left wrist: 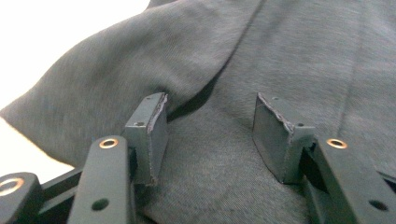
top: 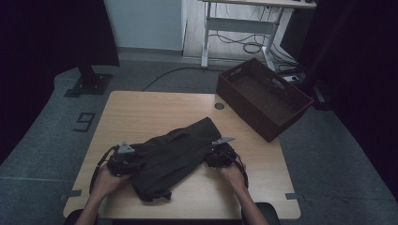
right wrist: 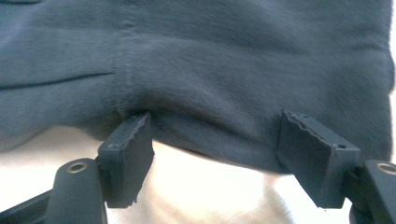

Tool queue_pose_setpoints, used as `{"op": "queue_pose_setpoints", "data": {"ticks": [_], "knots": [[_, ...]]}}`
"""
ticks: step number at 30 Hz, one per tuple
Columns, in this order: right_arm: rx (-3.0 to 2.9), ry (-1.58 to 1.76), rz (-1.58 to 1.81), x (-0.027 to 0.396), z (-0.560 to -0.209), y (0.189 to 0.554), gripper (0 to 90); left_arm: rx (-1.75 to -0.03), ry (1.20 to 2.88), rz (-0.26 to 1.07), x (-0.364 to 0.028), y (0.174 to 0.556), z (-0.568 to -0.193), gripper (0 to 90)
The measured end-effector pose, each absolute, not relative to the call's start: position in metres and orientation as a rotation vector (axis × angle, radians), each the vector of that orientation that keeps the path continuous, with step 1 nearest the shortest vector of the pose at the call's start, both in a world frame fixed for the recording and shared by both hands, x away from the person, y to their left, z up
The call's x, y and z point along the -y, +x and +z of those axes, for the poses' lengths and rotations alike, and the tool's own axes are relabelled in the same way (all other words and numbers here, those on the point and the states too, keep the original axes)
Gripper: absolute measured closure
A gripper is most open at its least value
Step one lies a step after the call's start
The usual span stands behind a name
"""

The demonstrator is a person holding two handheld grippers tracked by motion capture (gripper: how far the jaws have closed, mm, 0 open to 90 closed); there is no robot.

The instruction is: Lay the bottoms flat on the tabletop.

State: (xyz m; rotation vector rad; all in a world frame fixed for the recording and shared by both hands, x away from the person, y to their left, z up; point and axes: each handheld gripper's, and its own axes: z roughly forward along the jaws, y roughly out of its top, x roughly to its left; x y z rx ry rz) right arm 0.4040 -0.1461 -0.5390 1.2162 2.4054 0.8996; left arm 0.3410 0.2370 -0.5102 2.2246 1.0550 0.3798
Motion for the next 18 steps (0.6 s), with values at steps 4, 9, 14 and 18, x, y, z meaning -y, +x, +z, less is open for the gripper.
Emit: {"op": "queue_pose_setpoints", "data": {"ticks": [4, 9, 14, 18], "knots": [[-2.385, 1.231, 0.869, 0.149, -0.539, 0.42, 24.2, -1.011, 2.24, 0.362, -0.222, 0.328, -0.51, 45.0], [-2.311, 1.327, 0.86, 0.157, -0.542, 0.437, 22.6, -0.942, 2.217, 0.301, -0.203, 0.315, -0.512, 43.0], [-2.33, 1.318, 0.867, 0.159, -0.539, 0.431, 24.5, -0.9, 2.188, 0.305, -0.206, 0.314, -0.49, 38.8], [-2.335, 1.309, 0.939, 0.162, -0.532, 0.414, 24.1, -0.864, 2.146, 0.358, -0.217, 0.315, -0.459, 36.6]]}}
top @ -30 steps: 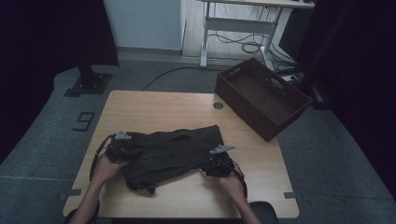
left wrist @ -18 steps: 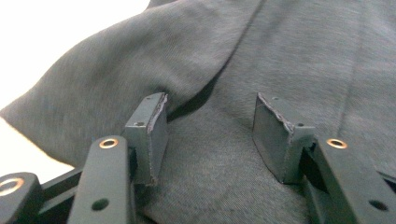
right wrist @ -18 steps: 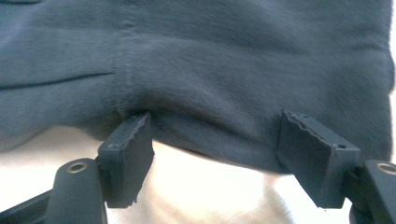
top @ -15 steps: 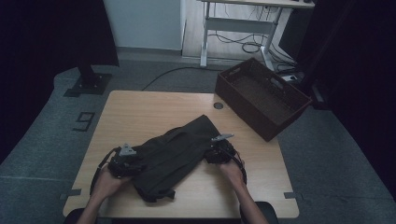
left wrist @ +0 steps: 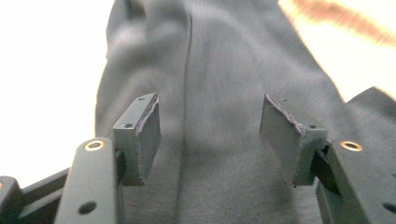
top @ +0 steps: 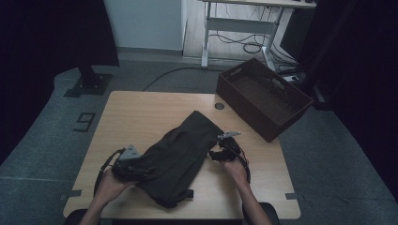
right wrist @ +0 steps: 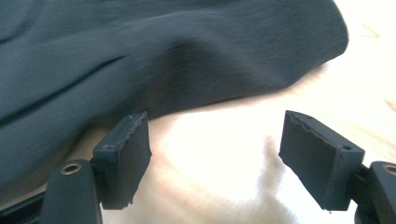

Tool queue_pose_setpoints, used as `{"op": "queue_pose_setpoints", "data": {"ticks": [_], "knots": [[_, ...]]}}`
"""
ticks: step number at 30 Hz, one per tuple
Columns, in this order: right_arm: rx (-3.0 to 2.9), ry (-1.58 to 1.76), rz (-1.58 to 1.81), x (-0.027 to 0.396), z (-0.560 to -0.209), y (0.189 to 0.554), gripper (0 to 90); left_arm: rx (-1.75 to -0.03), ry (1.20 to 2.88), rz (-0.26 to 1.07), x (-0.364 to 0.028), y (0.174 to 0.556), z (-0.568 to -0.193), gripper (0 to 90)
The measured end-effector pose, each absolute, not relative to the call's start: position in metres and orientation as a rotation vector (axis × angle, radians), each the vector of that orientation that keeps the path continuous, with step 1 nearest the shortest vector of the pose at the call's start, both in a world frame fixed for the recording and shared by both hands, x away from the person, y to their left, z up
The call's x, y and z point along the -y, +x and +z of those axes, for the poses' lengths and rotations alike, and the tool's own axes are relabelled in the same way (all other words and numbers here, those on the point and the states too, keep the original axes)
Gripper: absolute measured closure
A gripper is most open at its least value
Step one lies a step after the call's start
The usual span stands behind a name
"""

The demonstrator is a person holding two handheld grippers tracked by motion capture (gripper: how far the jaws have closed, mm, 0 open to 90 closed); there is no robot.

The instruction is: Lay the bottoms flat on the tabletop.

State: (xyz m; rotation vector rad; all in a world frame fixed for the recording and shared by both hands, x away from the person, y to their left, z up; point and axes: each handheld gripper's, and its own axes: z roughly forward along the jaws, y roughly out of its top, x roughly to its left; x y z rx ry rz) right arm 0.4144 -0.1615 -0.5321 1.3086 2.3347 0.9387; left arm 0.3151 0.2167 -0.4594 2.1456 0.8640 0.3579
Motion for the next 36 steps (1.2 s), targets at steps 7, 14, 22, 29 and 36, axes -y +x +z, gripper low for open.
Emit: {"op": "queue_pose_setpoints", "data": {"ticks": [7, 14, 22, 29, 36], "knots": [[-2.359, 1.248, 1.039, 0.152, -0.518, 0.381, 19.4, -1.002, 2.135, 0.445, -0.245, 0.35, -0.463, 32.7], [-2.381, 1.217, 1.104, 0.124, -0.519, 0.359, 16.3, -1.114, 2.164, 0.37, -0.257, 0.375, -0.511, 39.1], [-2.408, 1.204, 0.989, 0.106, -0.538, 0.365, 15.2, -1.079, 2.198, 0.31, -0.243, 0.364, -0.529, 40.0], [-2.382, 1.242, 0.936, 0.118, -0.544, 0.385, 14.8, -1.013, 2.234, 0.302, -0.222, 0.342, -0.53, 40.8], [-2.35, 1.289, 0.899, 0.135, -0.543, 0.411, 14.8, -0.888, 2.3, 0.288, -0.183, 0.321, -0.529, 40.6]]}}
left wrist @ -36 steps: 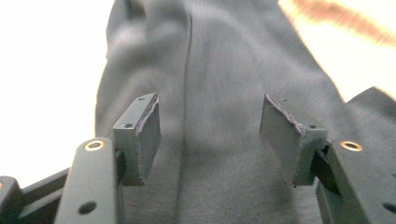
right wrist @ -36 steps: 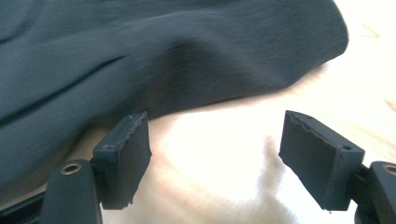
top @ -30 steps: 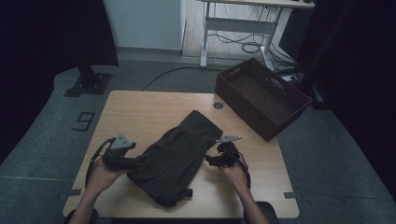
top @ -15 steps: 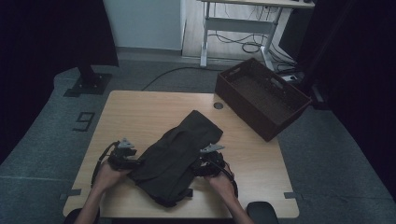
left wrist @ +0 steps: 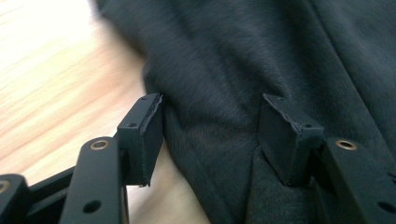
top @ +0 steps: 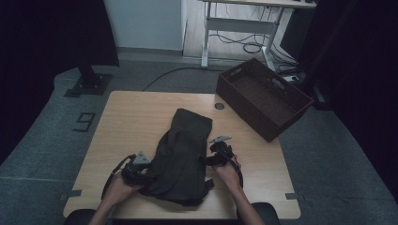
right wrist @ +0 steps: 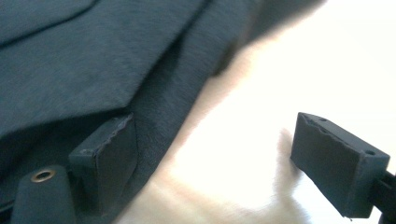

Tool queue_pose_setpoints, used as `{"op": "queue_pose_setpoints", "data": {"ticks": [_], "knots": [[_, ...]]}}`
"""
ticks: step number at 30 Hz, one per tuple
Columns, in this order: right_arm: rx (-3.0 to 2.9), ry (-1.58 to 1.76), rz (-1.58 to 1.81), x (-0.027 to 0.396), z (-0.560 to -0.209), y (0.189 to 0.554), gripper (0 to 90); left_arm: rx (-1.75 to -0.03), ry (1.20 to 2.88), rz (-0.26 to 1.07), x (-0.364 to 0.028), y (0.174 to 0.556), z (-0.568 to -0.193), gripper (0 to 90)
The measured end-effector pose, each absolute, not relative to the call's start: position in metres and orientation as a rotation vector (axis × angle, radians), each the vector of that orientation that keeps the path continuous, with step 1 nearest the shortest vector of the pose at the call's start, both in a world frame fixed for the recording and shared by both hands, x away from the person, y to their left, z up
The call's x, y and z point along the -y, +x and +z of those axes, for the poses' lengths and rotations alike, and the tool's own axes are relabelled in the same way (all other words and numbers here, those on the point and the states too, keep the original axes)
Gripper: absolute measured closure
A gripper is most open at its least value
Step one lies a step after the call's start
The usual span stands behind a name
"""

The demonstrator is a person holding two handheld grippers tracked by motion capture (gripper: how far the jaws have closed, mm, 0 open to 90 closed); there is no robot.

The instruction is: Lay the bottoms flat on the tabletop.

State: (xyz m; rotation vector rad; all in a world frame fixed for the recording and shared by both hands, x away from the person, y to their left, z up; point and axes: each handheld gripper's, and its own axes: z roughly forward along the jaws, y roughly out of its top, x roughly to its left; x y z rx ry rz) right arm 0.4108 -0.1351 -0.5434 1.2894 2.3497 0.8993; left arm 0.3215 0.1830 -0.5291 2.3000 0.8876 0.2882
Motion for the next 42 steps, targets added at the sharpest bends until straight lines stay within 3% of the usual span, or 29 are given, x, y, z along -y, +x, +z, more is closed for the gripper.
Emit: {"op": "queue_pose_setpoints", "data": {"ticks": [7, 16, 24, 42], "knots": [[-2.329, 1.325, 0.885, 0.149, -0.543, 0.428, 15.3, -0.802, 2.309, 0.246, -0.157, 0.314, -0.528, 34.5], [-2.352, 1.322, 0.937, 0.155, -0.538, 0.425, 17.4, -0.884, 2.195, 0.306, -0.195, 0.32, -0.508, 23.8], [-2.37, 1.258, 0.989, 0.156, -0.514, 0.416, 14.5, -1.042, 2.207, 0.374, -0.231, 0.326, -0.528, 16.8], [-2.54, 0.987, 1.13, 0.084, -0.478, 0.394, 10.8, -1.098, 2.173, 0.431, -0.244, 0.33, -0.547, 13.0]]}}
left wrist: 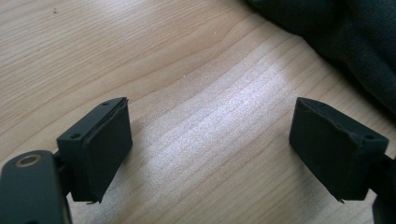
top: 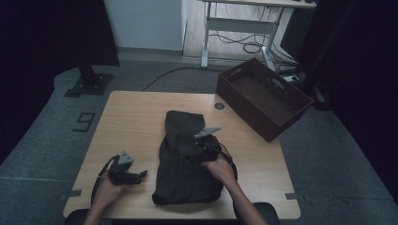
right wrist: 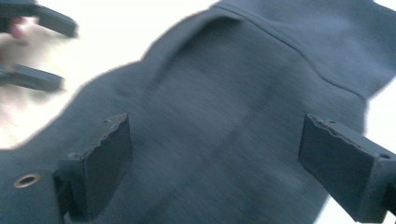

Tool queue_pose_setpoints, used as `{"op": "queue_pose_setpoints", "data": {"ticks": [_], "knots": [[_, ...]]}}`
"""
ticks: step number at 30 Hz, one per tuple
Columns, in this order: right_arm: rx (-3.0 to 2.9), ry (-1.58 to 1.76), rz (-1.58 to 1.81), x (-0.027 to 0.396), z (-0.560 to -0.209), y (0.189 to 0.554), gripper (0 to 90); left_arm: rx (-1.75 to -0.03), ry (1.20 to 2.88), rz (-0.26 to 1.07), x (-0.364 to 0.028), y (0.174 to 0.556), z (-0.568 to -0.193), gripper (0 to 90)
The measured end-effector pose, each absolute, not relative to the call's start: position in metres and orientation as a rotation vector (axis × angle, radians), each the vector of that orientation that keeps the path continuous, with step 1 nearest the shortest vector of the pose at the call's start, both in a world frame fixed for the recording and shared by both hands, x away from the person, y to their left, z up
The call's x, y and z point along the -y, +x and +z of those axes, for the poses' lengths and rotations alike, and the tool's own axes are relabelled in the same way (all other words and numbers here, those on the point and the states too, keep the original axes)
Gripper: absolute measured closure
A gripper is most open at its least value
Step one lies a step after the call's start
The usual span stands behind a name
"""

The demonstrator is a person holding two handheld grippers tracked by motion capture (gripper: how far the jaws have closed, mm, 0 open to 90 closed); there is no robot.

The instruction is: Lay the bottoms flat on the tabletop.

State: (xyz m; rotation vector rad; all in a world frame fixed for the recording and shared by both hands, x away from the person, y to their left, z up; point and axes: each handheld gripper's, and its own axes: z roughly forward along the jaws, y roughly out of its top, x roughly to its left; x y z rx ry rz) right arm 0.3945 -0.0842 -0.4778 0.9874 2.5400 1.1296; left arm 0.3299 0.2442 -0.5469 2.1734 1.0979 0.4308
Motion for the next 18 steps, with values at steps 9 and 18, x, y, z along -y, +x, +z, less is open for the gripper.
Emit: {"op": "queue_pose_setpoints", "data": {"ticks": [9, 18], "knots": [[-2.597, 0.926, 1.151, 0.04, -0.473, 0.393, 15.4, -1.097, 2.171, 0.432, -0.244, 0.329, -0.547, 14.1], [-2.652, 0.857, 1.074, 0.004, -0.478, 0.392, 23.5, -1.098, 2.17, 0.434, -0.243, 0.329, -0.547, 14.1]]}}
